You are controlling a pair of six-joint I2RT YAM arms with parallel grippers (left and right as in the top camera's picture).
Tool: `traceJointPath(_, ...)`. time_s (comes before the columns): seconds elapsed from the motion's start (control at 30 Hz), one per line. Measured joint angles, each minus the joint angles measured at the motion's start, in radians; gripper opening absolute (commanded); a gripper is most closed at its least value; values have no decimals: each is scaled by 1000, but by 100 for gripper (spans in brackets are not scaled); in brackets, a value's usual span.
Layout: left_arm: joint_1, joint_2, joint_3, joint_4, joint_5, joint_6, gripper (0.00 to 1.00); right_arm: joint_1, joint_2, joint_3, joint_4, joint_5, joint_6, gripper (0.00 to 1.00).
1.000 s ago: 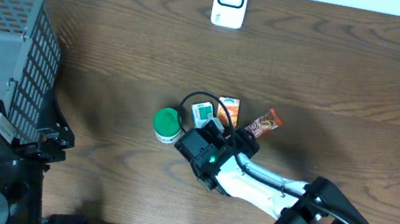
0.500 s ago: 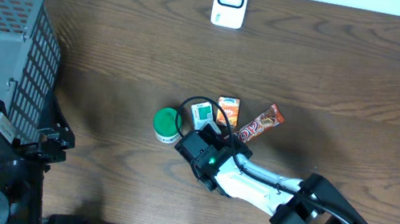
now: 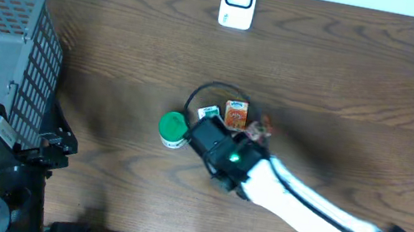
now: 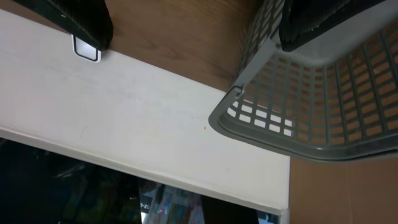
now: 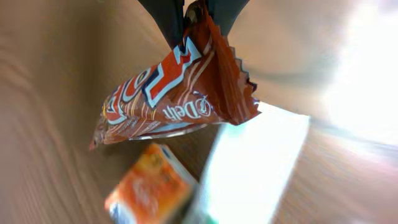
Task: Scan the item barcode
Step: 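Move the snack bar down and set it below the boxes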
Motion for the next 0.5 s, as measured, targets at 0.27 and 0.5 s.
traceJointPath(0.27, 0, 0, 0, -6, 0, 0, 86, -161, -217, 51, -47, -500, 76, 1)
traceJointPath(0.5, 0, 0, 0, -33, 0, 0, 86, -350, -219, 51, -48, -824, 111, 1)
